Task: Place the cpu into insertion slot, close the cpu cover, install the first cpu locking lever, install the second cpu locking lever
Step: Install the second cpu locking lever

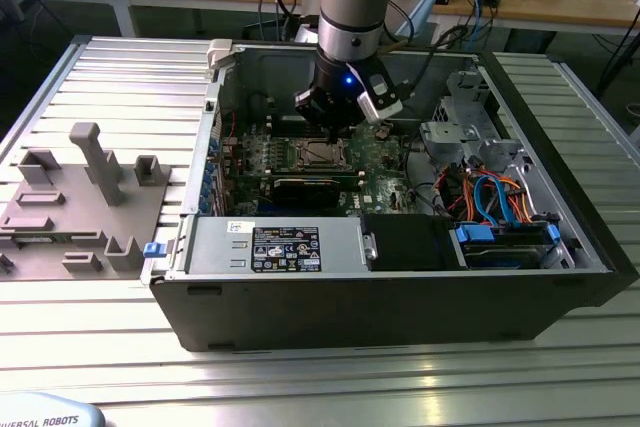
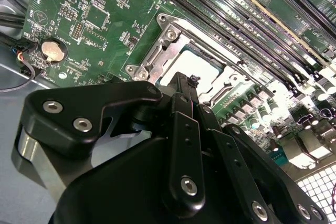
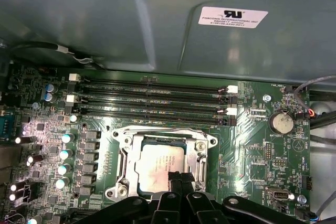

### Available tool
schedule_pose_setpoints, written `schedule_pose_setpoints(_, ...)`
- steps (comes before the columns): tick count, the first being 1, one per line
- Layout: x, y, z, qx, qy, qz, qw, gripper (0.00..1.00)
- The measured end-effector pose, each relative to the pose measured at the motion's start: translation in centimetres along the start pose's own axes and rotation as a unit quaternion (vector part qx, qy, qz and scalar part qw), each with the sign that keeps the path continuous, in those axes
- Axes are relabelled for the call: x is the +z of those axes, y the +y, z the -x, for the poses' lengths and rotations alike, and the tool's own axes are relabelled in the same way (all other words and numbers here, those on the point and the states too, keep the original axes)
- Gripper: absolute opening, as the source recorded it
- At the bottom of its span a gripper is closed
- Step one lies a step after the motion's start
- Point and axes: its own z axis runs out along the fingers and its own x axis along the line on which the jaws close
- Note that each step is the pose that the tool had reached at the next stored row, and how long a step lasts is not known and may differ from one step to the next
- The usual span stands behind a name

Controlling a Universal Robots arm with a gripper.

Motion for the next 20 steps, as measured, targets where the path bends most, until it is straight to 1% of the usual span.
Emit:
schedule_pose_setpoints(8,-0.06,-0.47,-0.03,0.0,-0.0005,0.0056,1.0,0.11)
schedule_pose_setpoints(9,-0.08,-0.65,-0.05,0.0,-0.0005,0.0075,1.0,0.11)
schedule_pose_setpoints(11,-0.18,-1.49,-0.11,0.0,-0.0017,0.0231,0.9997,0.11)
schedule_pose_setpoints(12,-0.19,-1.59,-0.12,0.0,-0.0019,0.0259,0.9997,0.11)
schedule_pose_setpoints(15,-0.18,-1.6,-0.12,0.0,-0.0018,0.0259,0.9997,0.11)
schedule_pose_setpoints(16,-0.17,-1.61,-0.13,0.0,-0.002,0.0269,0.9996,0.11)
schedule_pose_setpoints(18,-0.18,-1.61,-0.13,0.0,-0.0022,0.0306,0.9995,0.11)
schedule_pose_setpoints(20,-0.18,-1.61,-0.13,0.0,-0.0023,0.0308,0.9995,0.11)
